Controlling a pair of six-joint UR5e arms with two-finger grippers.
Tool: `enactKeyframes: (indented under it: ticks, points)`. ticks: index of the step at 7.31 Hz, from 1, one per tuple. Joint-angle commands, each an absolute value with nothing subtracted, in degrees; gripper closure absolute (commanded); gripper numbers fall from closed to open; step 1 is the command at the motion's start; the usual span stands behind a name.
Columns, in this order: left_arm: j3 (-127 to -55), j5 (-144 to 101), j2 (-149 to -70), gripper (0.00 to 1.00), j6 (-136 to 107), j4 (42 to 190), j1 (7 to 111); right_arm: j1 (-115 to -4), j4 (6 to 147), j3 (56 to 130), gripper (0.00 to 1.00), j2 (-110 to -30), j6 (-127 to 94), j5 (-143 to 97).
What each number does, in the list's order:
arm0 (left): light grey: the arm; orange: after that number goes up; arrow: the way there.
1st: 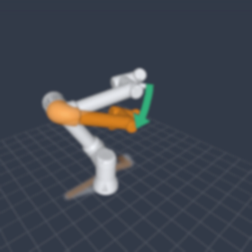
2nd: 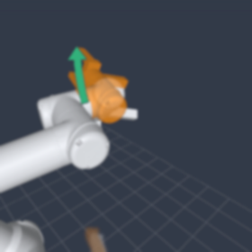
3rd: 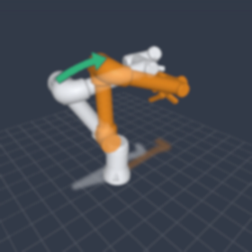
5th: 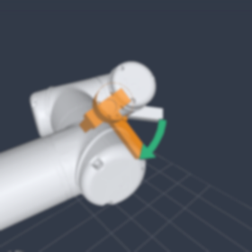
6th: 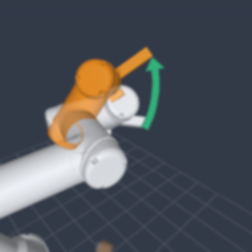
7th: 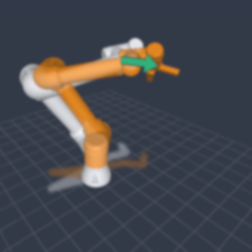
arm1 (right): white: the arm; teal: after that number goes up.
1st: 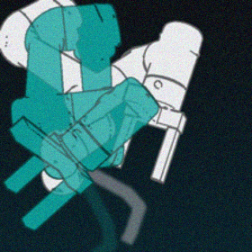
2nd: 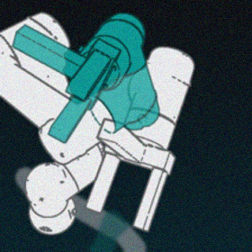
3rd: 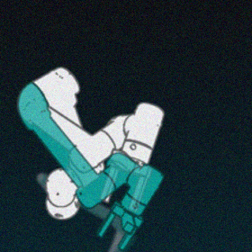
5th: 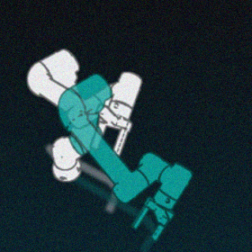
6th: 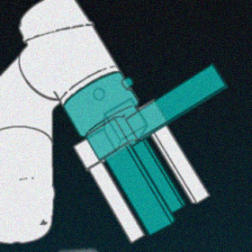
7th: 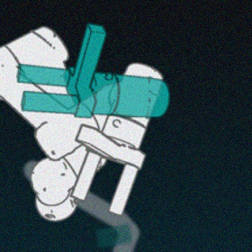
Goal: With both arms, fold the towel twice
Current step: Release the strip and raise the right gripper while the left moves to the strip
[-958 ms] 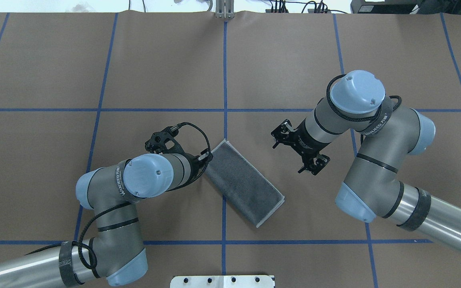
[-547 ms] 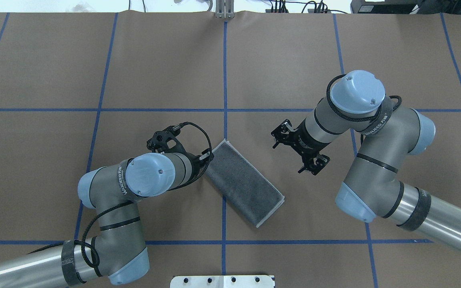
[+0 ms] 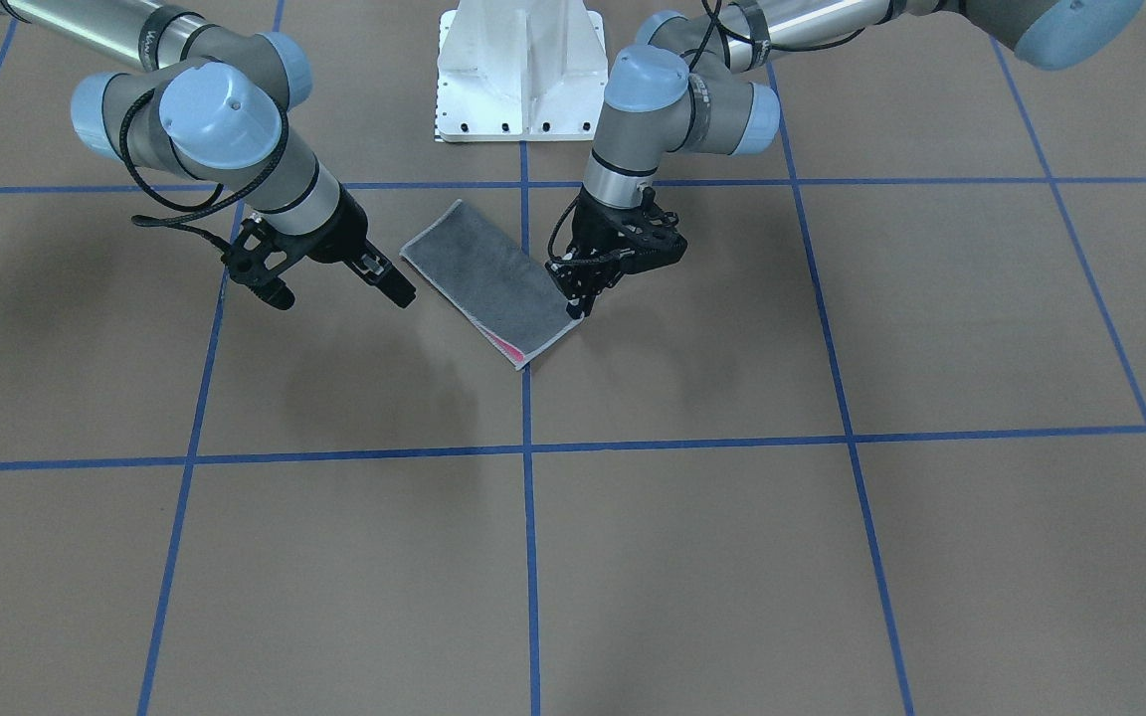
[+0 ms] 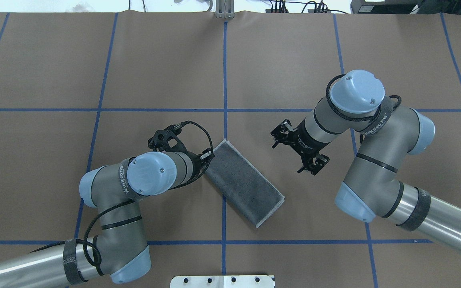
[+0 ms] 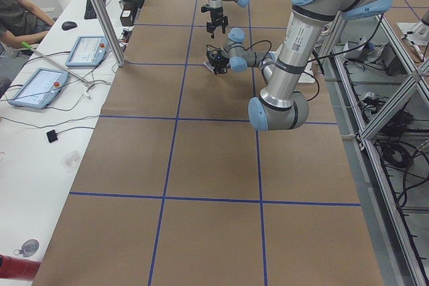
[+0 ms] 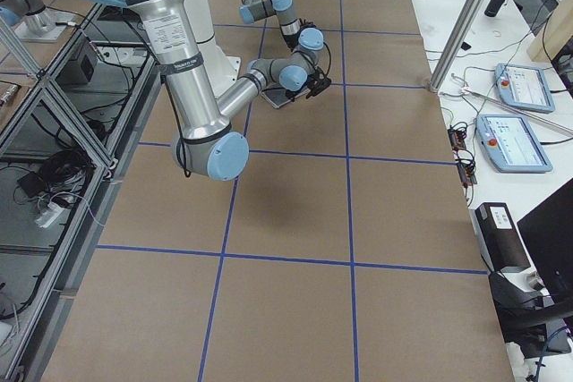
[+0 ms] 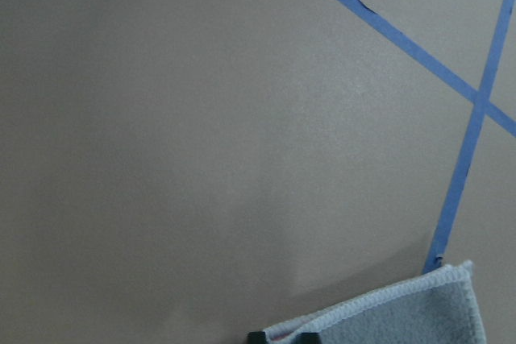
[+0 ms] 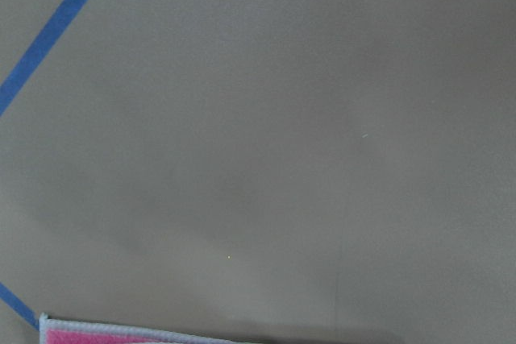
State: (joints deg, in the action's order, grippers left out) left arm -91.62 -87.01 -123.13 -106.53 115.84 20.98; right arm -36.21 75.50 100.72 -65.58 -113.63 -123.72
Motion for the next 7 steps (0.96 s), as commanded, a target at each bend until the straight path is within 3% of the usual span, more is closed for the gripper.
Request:
enactKeyframes:
  ticks: [1,2,3,6,7]
  points:
    - [-91.5,-87.0,-123.1,0.68,-106.5,115.8,21.2,-36.2,75.5,100.7,0.0,-65.5,-113.7,-123.7]
    - [-91.1,-86.9,-123.0,0.53,-106.5,115.8,21.3,-36.1,75.5,100.7,0.0,-65.4,-113.6,-123.7]
    - [-90.4,-87.0,-123.1,0.48,-106.5,115.8,21.3,-36.2,75.5,100.7,0.0,-65.4,-113.6,-123.7]
    - [-90.3,-87.0,-123.3,0.63,-104.6,115.9,21.3,-36.2,75.5,100.7,0.0,-65.5,-113.6,-123.7]
    - [-90.3,-87.0,-123.3,0.74,-104.6,116.0,21.3,-36.2,75.5,100.7,0.0,-65.4,-113.6,-123.7]
